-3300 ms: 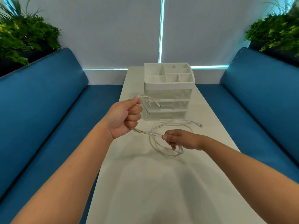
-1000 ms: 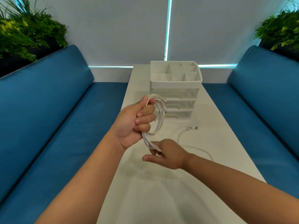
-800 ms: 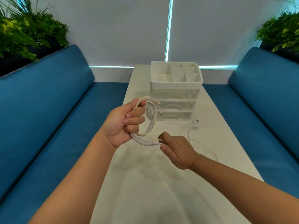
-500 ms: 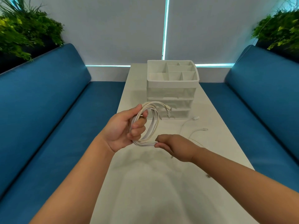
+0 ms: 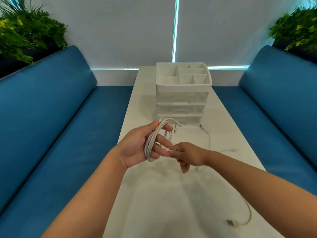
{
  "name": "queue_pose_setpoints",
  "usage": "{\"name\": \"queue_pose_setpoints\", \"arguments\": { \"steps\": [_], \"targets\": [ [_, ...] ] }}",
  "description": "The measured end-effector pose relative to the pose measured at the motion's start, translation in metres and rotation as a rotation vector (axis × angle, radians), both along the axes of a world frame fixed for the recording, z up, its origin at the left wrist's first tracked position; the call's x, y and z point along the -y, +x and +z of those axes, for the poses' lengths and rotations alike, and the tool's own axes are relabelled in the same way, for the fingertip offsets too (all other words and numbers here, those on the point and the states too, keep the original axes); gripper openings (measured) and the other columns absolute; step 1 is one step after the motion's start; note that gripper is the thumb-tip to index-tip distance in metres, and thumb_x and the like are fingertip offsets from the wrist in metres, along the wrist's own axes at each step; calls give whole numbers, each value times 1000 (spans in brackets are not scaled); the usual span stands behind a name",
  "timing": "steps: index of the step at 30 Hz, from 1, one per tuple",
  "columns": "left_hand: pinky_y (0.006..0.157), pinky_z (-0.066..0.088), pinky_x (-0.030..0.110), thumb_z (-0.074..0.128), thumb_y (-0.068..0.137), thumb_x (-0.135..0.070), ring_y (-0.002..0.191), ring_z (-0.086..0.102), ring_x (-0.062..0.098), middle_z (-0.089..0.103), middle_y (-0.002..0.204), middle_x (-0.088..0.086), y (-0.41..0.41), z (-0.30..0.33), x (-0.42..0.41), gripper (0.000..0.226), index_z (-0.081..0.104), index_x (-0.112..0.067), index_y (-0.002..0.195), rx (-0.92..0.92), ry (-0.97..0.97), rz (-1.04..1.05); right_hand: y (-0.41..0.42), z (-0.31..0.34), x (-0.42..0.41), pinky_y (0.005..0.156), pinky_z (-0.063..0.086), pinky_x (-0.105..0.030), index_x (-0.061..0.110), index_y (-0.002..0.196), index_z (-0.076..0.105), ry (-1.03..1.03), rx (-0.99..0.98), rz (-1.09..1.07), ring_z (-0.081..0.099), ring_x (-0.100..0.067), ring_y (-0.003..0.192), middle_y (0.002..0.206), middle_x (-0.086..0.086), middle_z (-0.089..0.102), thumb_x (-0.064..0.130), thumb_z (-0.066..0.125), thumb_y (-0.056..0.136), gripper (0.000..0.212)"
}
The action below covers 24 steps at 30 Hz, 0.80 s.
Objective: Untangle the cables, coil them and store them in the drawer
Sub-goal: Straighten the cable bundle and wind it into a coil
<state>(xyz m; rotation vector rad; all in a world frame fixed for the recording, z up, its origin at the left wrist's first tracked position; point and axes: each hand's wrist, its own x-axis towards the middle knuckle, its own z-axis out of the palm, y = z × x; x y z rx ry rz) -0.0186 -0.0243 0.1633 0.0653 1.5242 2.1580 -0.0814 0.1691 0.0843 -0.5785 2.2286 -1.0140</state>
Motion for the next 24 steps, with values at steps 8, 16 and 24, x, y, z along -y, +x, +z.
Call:
{"name": "queue_pose_setpoints", "arguments": {
  "steps": [8, 16, 24],
  "targets": [
    [55, 54, 28, 37, 103, -30, 44, 55, 13, 68, 65, 9, -5, -7, -8, 43, 71, -5, 98, 18, 48, 41, -15, 18, -4, 46, 28, -17, 13, 71, 64, 69, -62, -258, 34, -11, 52, 60, 0, 40, 33, 58, 94, 31],
    [43, 29, 19, 35, 104, -34, 38, 23, 5, 32, 45, -4, -11, -25, -6, 47, 63, -3, 125, 4, -1, 97, -18, 26, -8, 46, 18, -24, 16, 65, 42, 155, 200, -399, 24, -14, 49, 61, 1, 34, 29, 49, 86, 26],
    [55, 29, 26, 30, 106, -38, 47, 33, 12, 53, 56, 0, -8, -41, -32, 42, 64, -16, 119, -148, -328, 208, -13, 67, 4, 42, 37, -16, 7, 80, 54, -428, 429, -563, 39, -8, 47, 61, 0, 41, 13, 40, 101, 26]
  ]
}}
